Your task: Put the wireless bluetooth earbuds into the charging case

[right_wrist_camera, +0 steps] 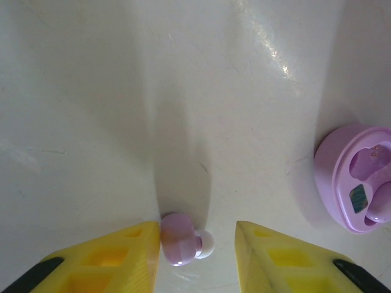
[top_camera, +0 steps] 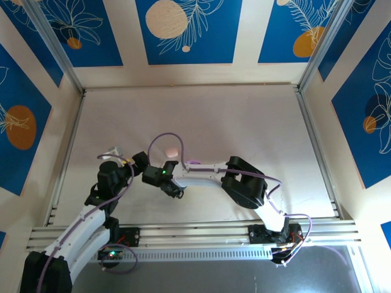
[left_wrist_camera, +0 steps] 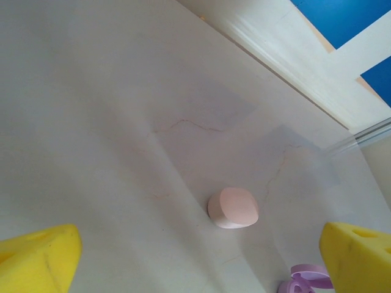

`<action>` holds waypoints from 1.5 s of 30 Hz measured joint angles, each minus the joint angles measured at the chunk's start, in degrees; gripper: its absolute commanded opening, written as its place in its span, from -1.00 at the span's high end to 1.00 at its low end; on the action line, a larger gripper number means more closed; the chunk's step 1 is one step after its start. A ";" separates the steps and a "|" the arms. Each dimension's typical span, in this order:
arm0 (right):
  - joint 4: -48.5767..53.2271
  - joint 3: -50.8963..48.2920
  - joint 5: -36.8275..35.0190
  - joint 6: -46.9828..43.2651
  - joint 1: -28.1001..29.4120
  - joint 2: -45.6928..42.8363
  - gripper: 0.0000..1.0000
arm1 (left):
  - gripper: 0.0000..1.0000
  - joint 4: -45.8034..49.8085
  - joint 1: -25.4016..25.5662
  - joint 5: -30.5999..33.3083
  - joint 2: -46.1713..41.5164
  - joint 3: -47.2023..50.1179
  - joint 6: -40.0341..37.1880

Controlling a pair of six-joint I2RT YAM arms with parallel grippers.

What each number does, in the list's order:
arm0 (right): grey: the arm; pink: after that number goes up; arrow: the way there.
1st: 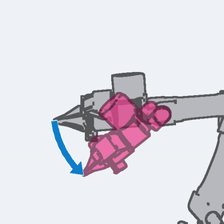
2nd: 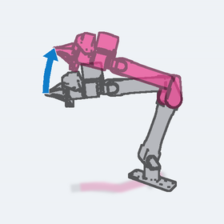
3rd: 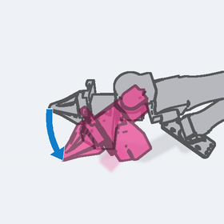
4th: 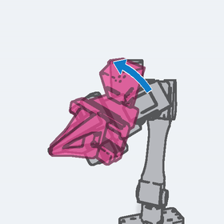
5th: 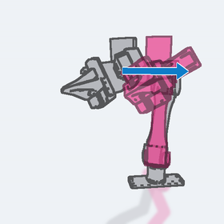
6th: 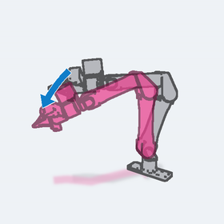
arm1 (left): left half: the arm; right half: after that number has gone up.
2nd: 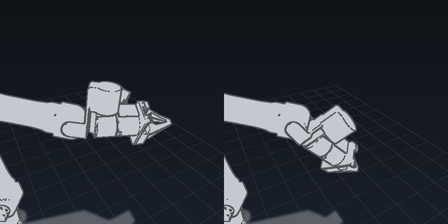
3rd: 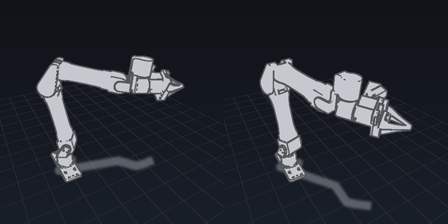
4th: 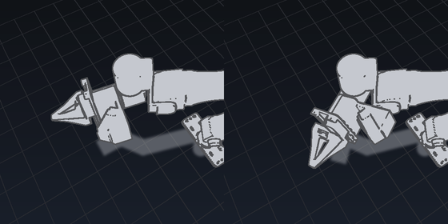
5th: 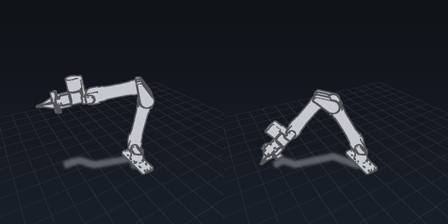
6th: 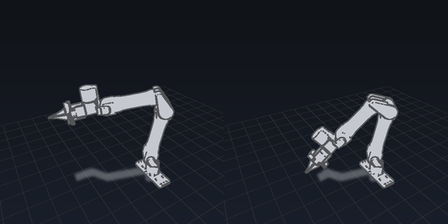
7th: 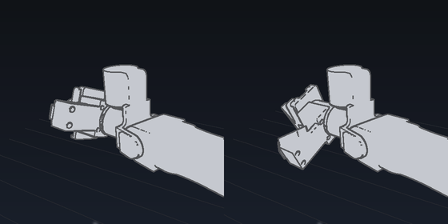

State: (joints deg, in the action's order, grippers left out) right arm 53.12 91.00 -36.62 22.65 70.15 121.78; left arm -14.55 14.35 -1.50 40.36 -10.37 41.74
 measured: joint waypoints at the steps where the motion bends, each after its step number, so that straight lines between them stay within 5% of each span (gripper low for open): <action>1: 0.46 0.35 -0.33 0.22 -0.04 0.31 0.26 | -0.99 0.02 -0.09 0.00 0.07 0.02 0.00; 45: 5.07 5.79 1.25 4.07 -0.68 4.83 0.47 | -0.99 -1.20 -0.74 -1.03 1.01 0.07 0.42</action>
State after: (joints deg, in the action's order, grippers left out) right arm 58.19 96.79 -35.38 26.72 69.47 126.61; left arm -15.75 13.61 -2.52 41.36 -10.31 42.15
